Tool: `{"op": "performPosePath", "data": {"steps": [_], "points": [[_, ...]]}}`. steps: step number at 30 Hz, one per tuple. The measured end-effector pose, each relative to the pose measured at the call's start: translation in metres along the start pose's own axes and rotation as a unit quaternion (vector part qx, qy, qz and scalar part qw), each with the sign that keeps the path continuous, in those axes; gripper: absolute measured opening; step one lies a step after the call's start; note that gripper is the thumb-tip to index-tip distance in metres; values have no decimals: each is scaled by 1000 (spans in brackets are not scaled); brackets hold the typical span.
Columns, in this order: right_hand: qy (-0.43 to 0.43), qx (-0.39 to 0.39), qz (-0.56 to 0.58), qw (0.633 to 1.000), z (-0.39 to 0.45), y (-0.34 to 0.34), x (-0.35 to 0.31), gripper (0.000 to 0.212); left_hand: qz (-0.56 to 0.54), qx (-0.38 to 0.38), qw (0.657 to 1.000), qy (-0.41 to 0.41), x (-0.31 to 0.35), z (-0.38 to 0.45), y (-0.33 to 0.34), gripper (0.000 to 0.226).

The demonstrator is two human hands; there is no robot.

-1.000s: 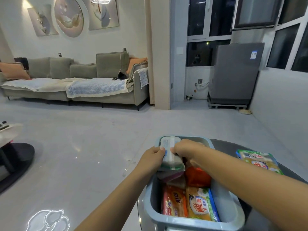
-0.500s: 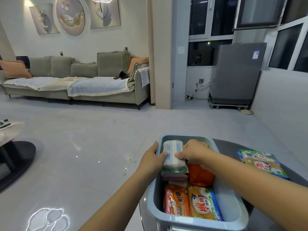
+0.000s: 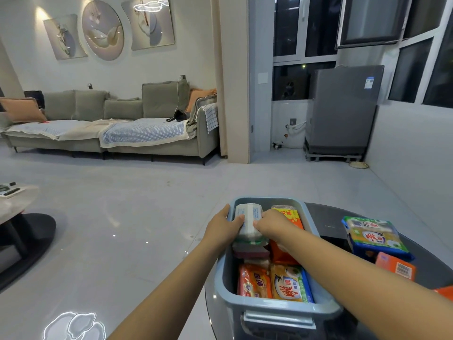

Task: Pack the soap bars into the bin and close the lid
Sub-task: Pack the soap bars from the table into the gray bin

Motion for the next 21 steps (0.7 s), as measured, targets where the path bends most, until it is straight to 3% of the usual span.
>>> {"op": "performPosePath", "data": {"steps": [6, 10, 17, 21], "points": [[-110, 66, 99, 987, -31, -13, 22, 37, 7, -36, 999, 0, 0, -10, 4, 75], [-153, 103, 89, 979, -50, -23, 39, 32, 22, -45, 999, -10, 10, -13, 7, 81], [-217, 102, 122, 963, -83, -37, 56, 36, 85, 73, 992, 66, 33, -44, 9, 53], [-242, 126, 145, 951, -102, -50, 72, 37, 44, 73, 988, 129, 63, -67, 30, 46]]}}
Point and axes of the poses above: each hand's wrist, its own z-axis towards the middle knuckle, its own y-axis out of the palm, x = y × z, the point moved 5 cm from there along z, towards the middle knuckle, and after that the axes turned 10 degrees about -x, right-handed, at the moved point
